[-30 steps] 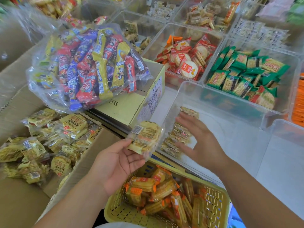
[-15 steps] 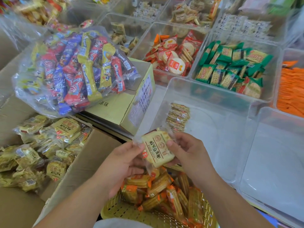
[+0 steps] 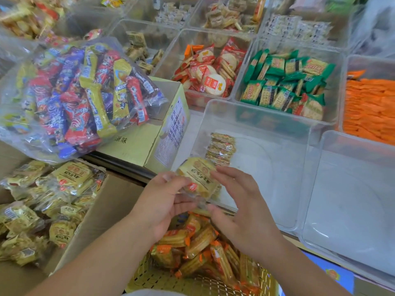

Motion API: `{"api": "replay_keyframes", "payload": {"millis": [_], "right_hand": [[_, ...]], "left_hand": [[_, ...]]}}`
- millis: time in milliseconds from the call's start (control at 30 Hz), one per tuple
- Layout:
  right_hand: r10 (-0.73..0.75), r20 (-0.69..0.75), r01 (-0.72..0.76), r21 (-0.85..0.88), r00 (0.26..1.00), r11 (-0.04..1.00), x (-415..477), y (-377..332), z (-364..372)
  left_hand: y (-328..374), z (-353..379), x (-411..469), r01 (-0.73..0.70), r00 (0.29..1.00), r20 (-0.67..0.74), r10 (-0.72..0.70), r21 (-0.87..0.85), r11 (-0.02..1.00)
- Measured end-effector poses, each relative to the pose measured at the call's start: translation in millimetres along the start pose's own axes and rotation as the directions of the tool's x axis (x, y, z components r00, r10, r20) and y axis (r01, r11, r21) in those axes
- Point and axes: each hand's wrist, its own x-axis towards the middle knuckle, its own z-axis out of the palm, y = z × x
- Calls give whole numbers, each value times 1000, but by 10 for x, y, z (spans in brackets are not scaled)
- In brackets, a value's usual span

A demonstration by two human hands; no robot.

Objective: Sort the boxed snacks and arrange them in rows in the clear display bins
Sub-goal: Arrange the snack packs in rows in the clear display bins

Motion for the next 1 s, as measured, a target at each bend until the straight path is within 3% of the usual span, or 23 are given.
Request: {"api": "replay_keyframes", "payload": {"millis": [133, 233, 267, 300, 367, 400, 433, 533, 667, 833, 1000], "right_hand": [[-24, -60, 12, -205, 998, 979, 169, 18, 90], [-40, -119, 15, -204, 992, 979, 349, 200, 50], [-16, -121, -6, -182, 992, 983, 433, 277, 6], [10, -121, -31, -170, 993, 985, 530, 358, -47], [40, -136, -62, -167, 990, 984, 771, 542, -155], [53, -149, -78, -163, 987, 983, 913, 634, -208], [73, -161, -100, -165, 984, 981, 1067, 719, -256], [146, -142, -177, -239, 979, 955, 1532, 977, -308], [277, 15, -264, -261, 961, 928, 1956, 1296, -163], [422, 215, -353, -294, 881, 888, 2145, 1557, 40], [434, 339, -385, -204, 835, 900, 2174, 1600, 75]], "left_hand": [[6, 277, 90, -81, 993, 103, 64, 163, 983], [-26, 315, 207, -220, 973, 158, 169, 394, 893], [-37, 272, 264, -286, 958, 164, 235, 504, 815], [-44, 203, 328, -350, 932, 170, 320, 651, 674], [-82, 43, 462, -379, 872, 243, 425, 885, 271], [-118, -26, 520, -348, 881, 273, 387, 927, 138], [-163, -83, 566, -308, 912, 272, 308, 948, 74], [-300, -201, 666, -253, 957, 249, 148, 967, 11], [-314, -236, 691, -277, 947, 275, 168, 961, -10], [-330, -260, 689, -299, 934, 307, 185, 952, -70], [-368, -300, 741, -309, 927, 322, 194, 946, -95]]}}
